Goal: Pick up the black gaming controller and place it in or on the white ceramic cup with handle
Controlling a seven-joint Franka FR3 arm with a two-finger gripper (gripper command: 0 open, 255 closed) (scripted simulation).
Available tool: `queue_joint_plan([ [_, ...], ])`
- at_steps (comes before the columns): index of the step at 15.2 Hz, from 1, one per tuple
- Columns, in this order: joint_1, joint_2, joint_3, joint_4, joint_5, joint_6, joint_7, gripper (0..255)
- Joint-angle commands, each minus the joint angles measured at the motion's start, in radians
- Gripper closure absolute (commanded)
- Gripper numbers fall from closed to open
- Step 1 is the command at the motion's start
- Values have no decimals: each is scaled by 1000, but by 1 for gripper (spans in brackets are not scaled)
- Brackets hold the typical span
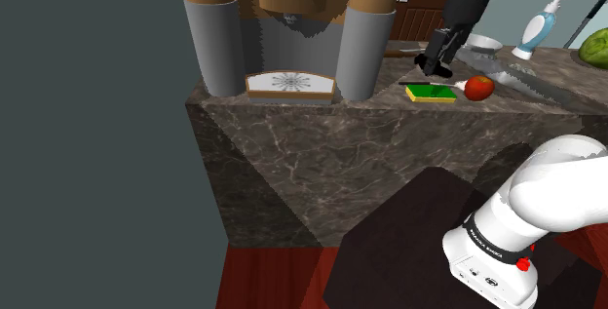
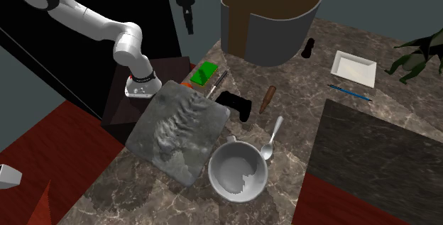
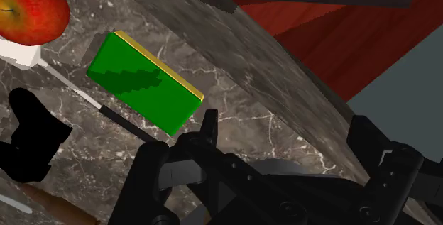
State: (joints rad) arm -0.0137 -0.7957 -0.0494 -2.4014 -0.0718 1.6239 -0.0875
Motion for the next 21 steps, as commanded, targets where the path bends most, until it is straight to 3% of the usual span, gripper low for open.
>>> queue_joint_plan([
  [1, 0, 0, 0, 0, 0, 0, 0, 0],
  [12, -80, 235, -171, 48, -156, 202, -169, 0],
  [21, -123, 493, -303, 187, -208, 353, -302, 0],
])
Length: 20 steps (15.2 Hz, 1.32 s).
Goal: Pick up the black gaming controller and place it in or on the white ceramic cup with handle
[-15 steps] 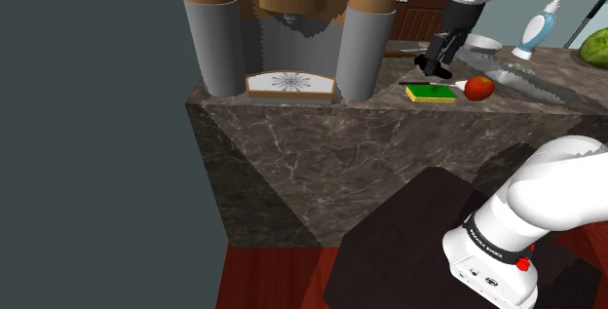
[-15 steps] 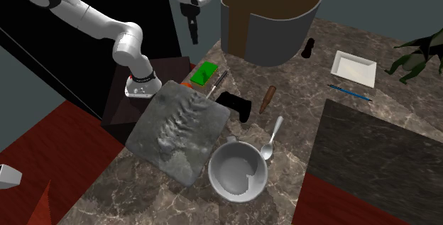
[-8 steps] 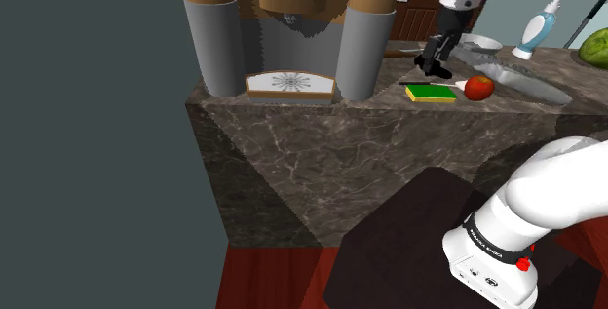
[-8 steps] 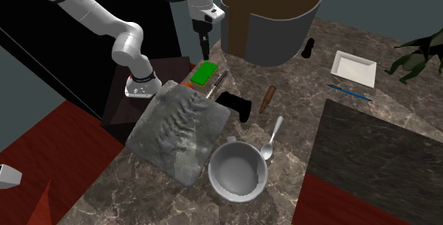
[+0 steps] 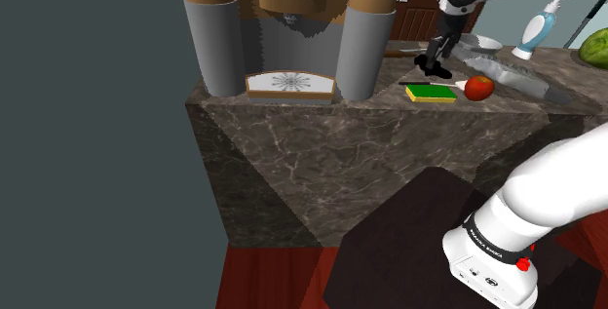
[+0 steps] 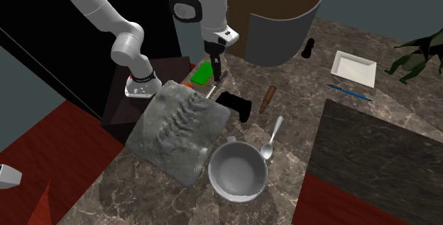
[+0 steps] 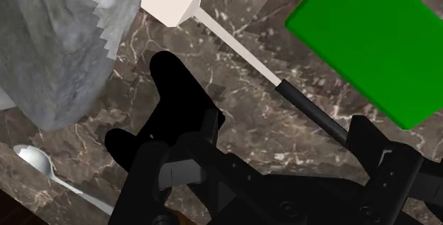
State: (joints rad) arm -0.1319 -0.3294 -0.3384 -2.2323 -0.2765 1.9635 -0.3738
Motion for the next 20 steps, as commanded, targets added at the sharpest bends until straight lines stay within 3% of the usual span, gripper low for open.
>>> queue_joint_plan([
  [1, -9, 58, -27, 39, -3, 27, -32, 0],
  [6, -30, 210, -85, 149, 16, 87, -110, 0],
  [14, -40, 253, -101, 91, 23, 189, -118, 0],
  [20, -40, 253, -101, 91, 23, 189, -118, 0],
])
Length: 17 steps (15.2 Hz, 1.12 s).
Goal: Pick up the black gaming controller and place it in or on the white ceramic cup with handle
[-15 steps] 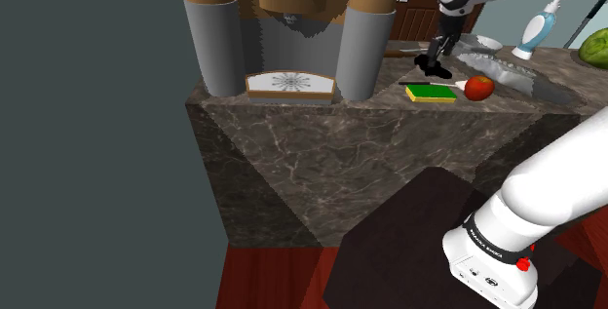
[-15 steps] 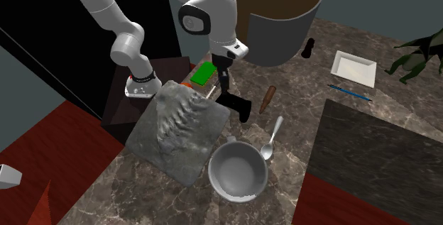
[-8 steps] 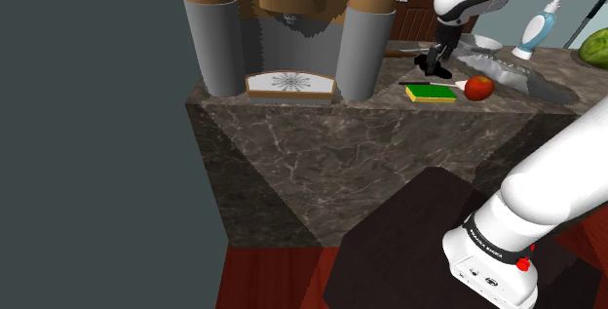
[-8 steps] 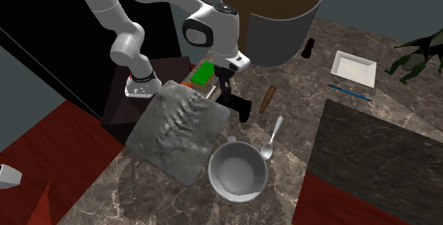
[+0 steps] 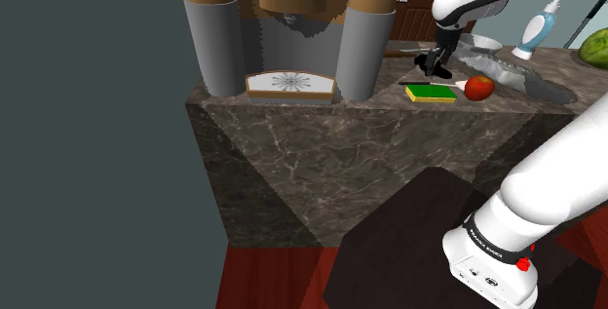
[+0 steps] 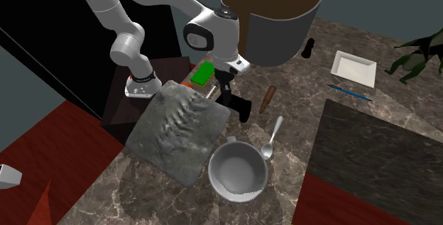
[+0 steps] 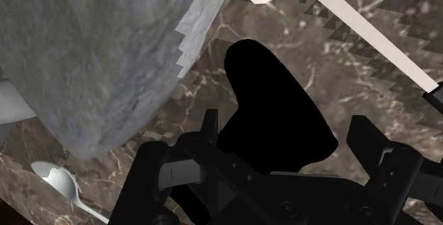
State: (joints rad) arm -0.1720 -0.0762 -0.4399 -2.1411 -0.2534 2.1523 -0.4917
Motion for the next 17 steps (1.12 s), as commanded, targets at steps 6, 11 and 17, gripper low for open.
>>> queue_joint_plan([
  [6, 0, 0, 0, 0, 0, 0, 0, 255],
  [11, 0, 0, 0, 0, 0, 0, 0, 255],
  [17, 3, -27, 6, 55, -1, -80, -8, 255],
])
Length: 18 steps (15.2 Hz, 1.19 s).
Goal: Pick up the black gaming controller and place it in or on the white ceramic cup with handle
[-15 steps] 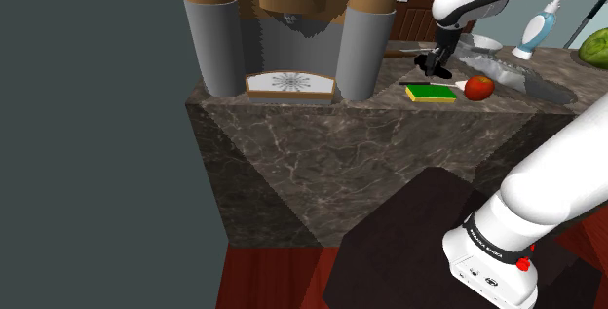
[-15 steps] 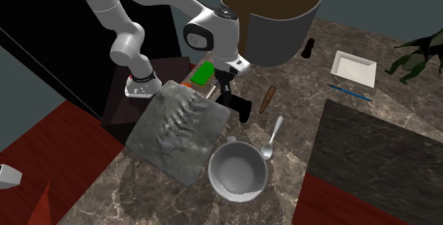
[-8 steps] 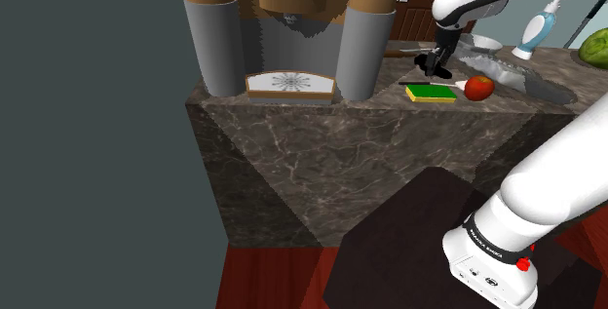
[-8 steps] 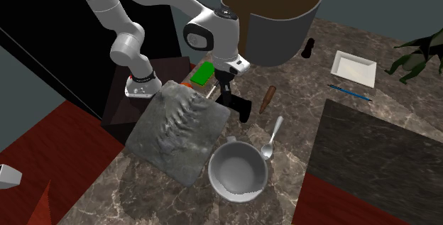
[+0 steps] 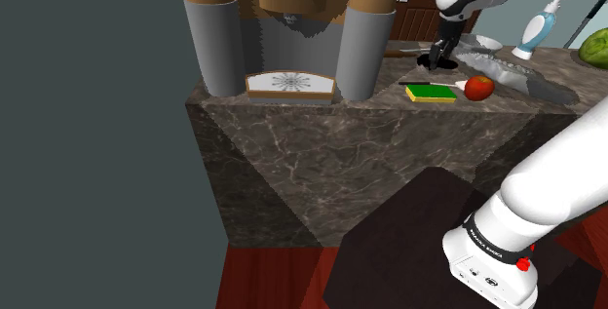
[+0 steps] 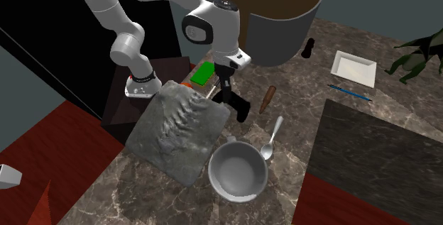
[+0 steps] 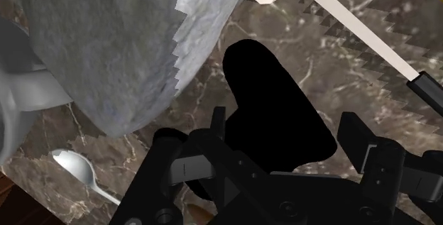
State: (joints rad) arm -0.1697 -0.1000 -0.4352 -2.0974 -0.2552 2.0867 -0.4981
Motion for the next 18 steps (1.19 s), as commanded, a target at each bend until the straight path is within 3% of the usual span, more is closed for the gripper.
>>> queue_joint_plan([
  [1, 1, -7, 2, 21, 1, -28, -3, 255],
  [18, 10, -33, 16, 222, 11, -252, -37, 255],
])
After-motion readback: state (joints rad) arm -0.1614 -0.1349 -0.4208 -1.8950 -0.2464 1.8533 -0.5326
